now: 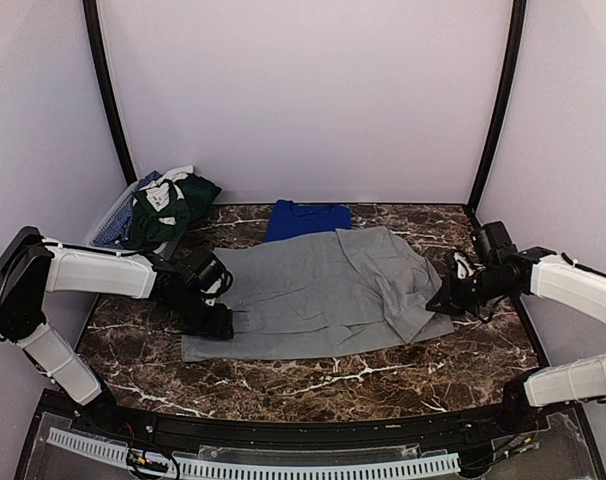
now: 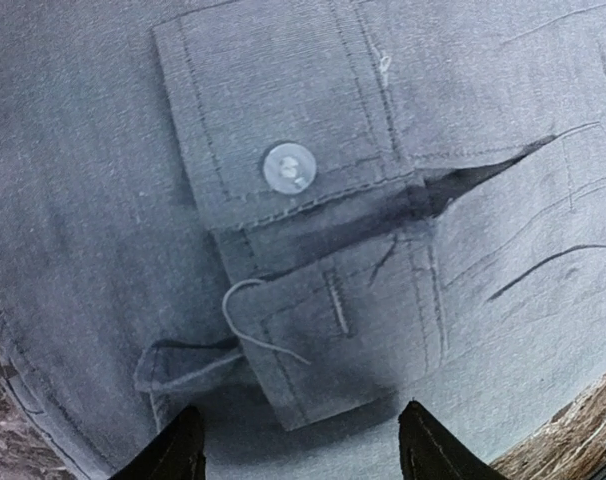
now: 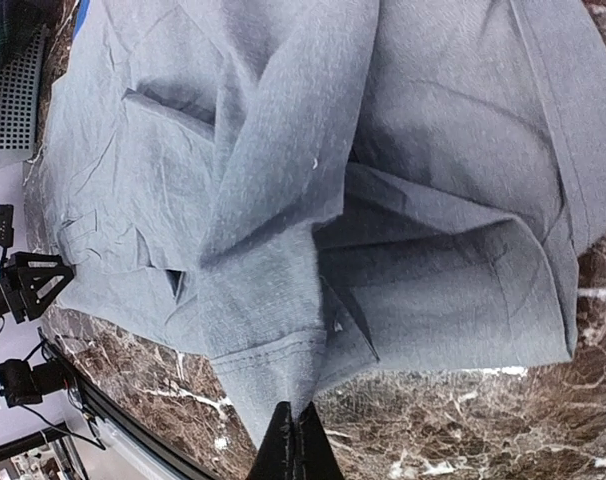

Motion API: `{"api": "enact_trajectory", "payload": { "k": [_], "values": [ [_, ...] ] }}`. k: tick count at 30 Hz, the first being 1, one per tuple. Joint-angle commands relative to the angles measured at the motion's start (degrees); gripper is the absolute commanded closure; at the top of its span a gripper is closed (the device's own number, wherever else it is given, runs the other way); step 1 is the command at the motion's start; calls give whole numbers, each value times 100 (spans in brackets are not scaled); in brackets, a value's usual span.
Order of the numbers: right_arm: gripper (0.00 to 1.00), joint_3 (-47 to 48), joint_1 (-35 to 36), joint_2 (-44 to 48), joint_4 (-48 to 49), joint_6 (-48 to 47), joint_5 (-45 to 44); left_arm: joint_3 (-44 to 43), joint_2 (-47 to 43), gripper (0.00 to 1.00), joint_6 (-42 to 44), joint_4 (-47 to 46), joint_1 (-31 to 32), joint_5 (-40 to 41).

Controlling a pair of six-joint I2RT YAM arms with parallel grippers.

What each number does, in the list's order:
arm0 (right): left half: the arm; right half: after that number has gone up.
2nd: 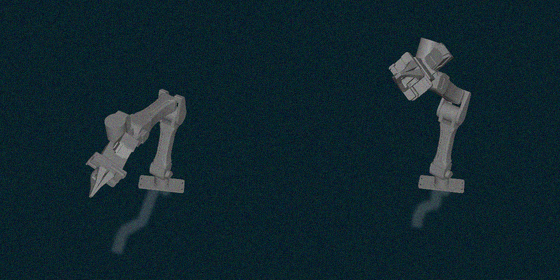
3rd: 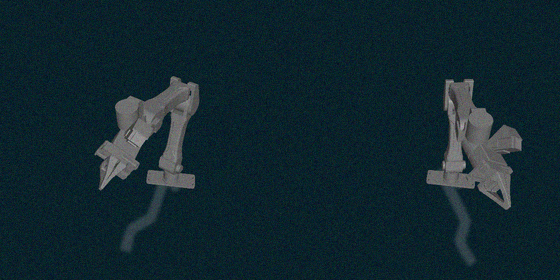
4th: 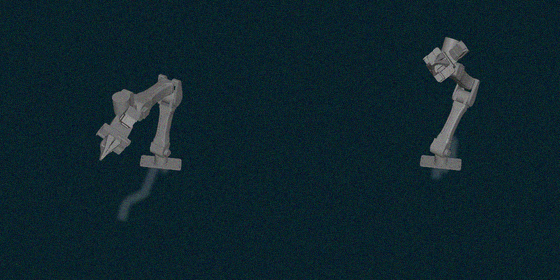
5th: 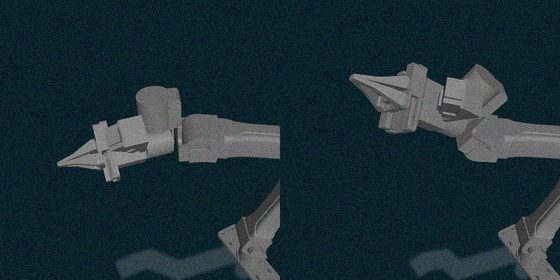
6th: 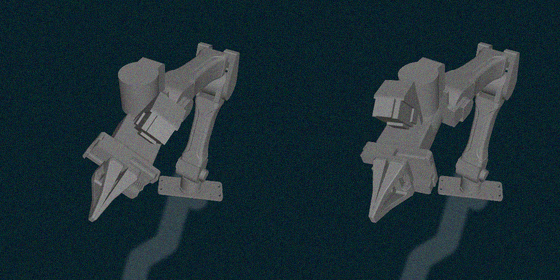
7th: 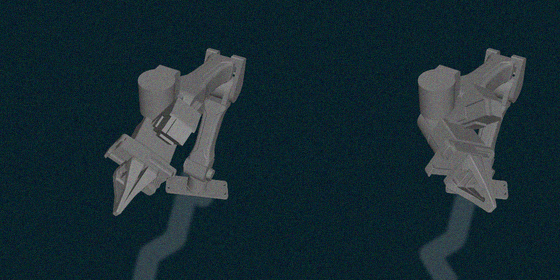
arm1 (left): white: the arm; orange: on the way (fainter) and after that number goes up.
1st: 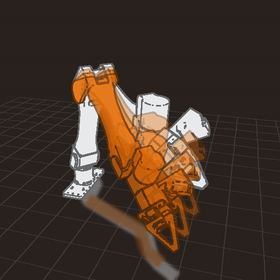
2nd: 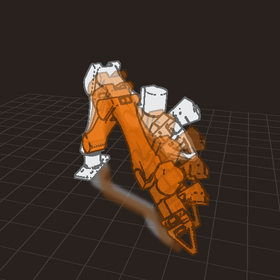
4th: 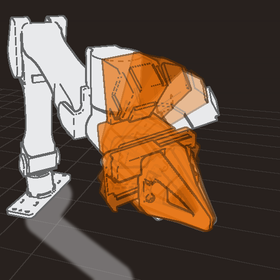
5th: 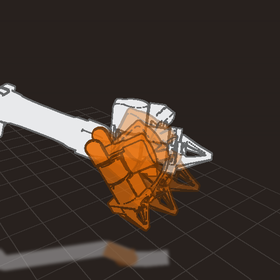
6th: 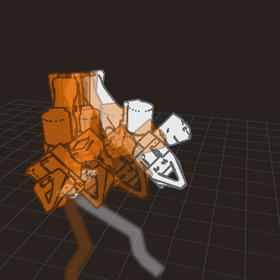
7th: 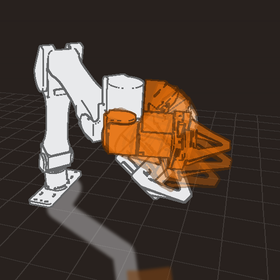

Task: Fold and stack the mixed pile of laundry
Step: Move the 1/3-folded shirt to the center of the board.

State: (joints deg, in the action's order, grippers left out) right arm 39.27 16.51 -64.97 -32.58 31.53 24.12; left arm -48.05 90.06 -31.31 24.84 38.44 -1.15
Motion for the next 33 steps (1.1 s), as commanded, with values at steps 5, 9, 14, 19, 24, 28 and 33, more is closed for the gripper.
{"api": "enact_trajectory", "payload": {
  "k": [5,9,14,19,24,28,33],
  "values": [
    [100,775,43,-1455,928,-218,185,-163,-712,34,183,472,-38,310],
    [100,774,45,-2001,1185,-277,192,-234,-955,34,347,113,-33,150],
    [100,485,65,-2197,1307,-163,174,-396,-366,34,419,-47,-31,-119],
    [100,-18,256,-1894,1284,144,131,-231,46,34,334,-265,-30,-274],
    [100,-647,709,-1475,1392,664,250,-59,95,34,276,-162,-29,-219],
    [100,-937,956,-857,1196,984,246,16,43,34,285,-2,-34,-97],
    [100,-353,955,101,368,868,8,-187,-267,34,484,-79,-157,-179]
  ]
}}
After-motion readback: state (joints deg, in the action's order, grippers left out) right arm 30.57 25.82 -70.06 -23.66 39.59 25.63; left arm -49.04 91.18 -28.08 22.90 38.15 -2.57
